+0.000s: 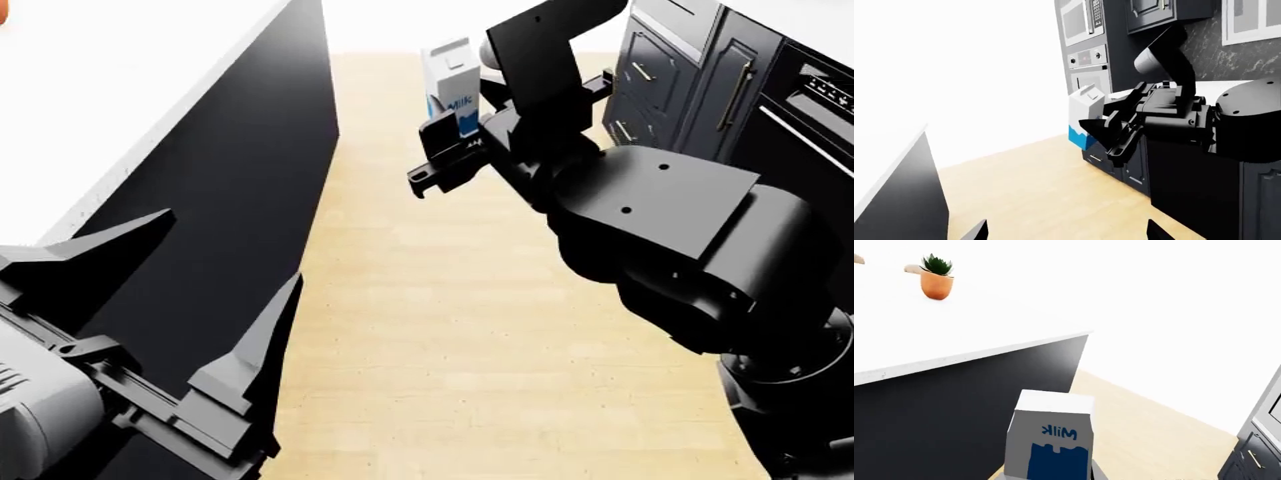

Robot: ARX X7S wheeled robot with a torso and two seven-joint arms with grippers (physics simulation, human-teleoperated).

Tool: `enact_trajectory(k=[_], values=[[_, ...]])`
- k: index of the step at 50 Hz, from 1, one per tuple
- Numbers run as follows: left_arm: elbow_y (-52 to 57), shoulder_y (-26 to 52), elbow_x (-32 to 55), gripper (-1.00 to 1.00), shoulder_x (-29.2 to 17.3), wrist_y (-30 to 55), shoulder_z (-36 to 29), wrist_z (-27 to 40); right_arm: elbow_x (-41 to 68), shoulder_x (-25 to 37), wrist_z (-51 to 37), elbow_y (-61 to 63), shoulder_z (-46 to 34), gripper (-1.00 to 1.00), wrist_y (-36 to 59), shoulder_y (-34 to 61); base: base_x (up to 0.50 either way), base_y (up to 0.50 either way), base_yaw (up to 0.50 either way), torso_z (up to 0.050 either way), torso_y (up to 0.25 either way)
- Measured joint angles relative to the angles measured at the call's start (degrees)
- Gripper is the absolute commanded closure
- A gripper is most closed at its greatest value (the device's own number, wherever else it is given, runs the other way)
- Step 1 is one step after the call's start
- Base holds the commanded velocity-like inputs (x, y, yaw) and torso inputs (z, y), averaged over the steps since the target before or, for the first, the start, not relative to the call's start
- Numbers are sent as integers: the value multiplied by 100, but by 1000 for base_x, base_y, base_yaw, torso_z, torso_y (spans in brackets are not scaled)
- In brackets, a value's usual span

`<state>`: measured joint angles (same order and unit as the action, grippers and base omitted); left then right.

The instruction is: Move the drinks to the dining counter.

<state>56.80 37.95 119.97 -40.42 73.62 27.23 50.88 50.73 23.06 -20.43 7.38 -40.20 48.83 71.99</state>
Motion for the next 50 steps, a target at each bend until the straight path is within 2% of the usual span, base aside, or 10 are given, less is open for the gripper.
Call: enact_trajectory(k=[10, 19, 50], values=[[-5, 26, 11, -100, 8, 3, -17, 4, -20, 9, -3, -9, -16, 100, 7, 27, -308, -466, 0, 1, 0], [-1, 14, 23, -100, 10, 15, 17, -2, -9, 4, 3, 2, -40, 100, 2, 45, -499, -243, 0, 0, 0], [21, -21, 123, -100, 6, 46, 148, 39, 11, 29, -4, 90, -84, 100, -20, 73, -500, -14, 0, 1, 1]])
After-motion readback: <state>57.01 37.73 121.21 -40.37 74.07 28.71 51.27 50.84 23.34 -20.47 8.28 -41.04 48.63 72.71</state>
